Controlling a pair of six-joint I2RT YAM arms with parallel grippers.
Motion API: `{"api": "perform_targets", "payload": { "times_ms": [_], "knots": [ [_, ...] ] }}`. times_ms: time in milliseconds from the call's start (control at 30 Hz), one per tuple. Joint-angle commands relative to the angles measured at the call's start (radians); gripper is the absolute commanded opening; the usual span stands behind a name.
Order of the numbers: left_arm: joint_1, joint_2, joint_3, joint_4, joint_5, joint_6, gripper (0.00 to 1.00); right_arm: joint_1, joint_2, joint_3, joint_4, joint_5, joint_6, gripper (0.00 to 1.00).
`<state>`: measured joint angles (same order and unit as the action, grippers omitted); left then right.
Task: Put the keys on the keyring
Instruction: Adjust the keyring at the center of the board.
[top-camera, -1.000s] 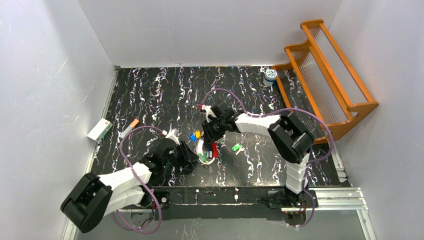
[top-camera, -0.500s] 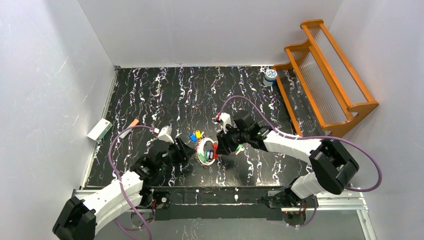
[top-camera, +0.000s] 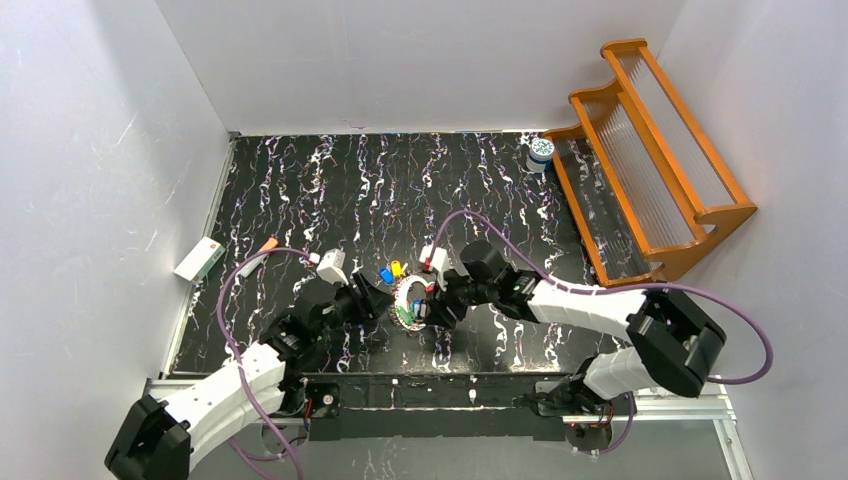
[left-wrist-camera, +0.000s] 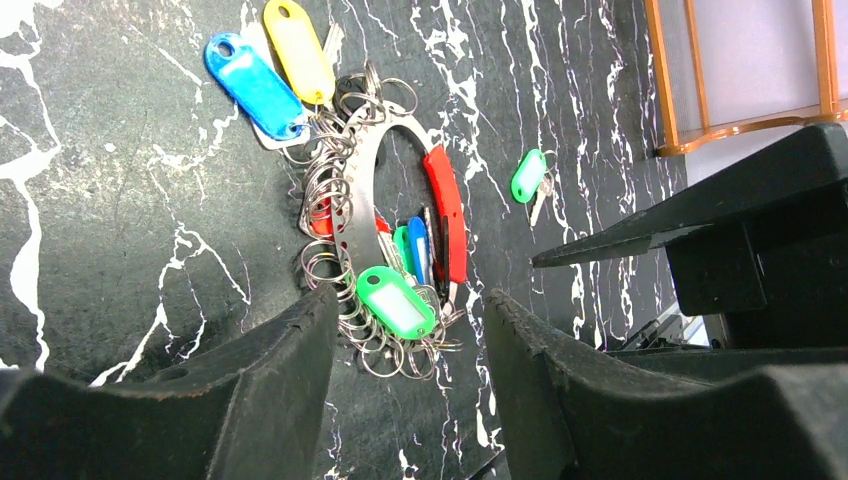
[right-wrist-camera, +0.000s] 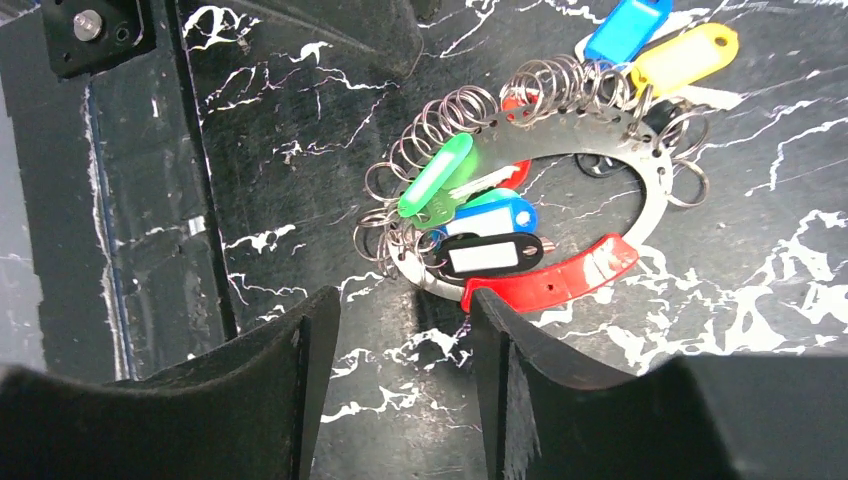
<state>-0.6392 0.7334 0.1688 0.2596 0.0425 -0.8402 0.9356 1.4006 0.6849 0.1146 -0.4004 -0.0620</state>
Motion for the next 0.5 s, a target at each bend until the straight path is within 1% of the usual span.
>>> {"api": "perform_targets", "payload": {
  "times_ms": [0, 33, 100, 200, 300, 367, 467],
  "knots": [
    [0.0, -0.042, 0.023, -0.015, 0.013, 0.064, 0.55, -0.003, -0.078, -0.077, 0.188, -0.044, -0.125, 0.6],
    [0.0, -0.053, 0.028, -0.02, 0.015, 0.077, 0.56, -0.002, -0.093, -0.097, 0.211, -0.074, -0.165, 0.6],
    [0.0, -0.077, 0.043, -0.042, 0.018, 0.109, 0.58, -0.001, -0.116, -0.146, 0.295, -0.116, -0.192, 0.61],
    [0.0, -0.114, 0.069, -0.099, 0.001, 0.155, 0.62, -0.002, -0.137, -0.193, 0.341, -0.211, -0.293, 0.6],
    [0.001, -0.146, 0.103, -0.163, -0.028, 0.201, 0.67, 0.001, -0.143, -0.23, 0.37, -0.234, -0.349, 0.59],
    [0.0, -0.166, 0.12, -0.197, -0.076, 0.224, 0.68, 0.003, -0.143, -0.247, 0.386, -0.23, -0.367, 0.59],
    [0.0, -0.186, 0.142, -0.236, -0.107, 0.251, 0.69, 0.011, -0.136, -0.258, 0.408, -0.226, -0.37, 0.58]
  ]
}}
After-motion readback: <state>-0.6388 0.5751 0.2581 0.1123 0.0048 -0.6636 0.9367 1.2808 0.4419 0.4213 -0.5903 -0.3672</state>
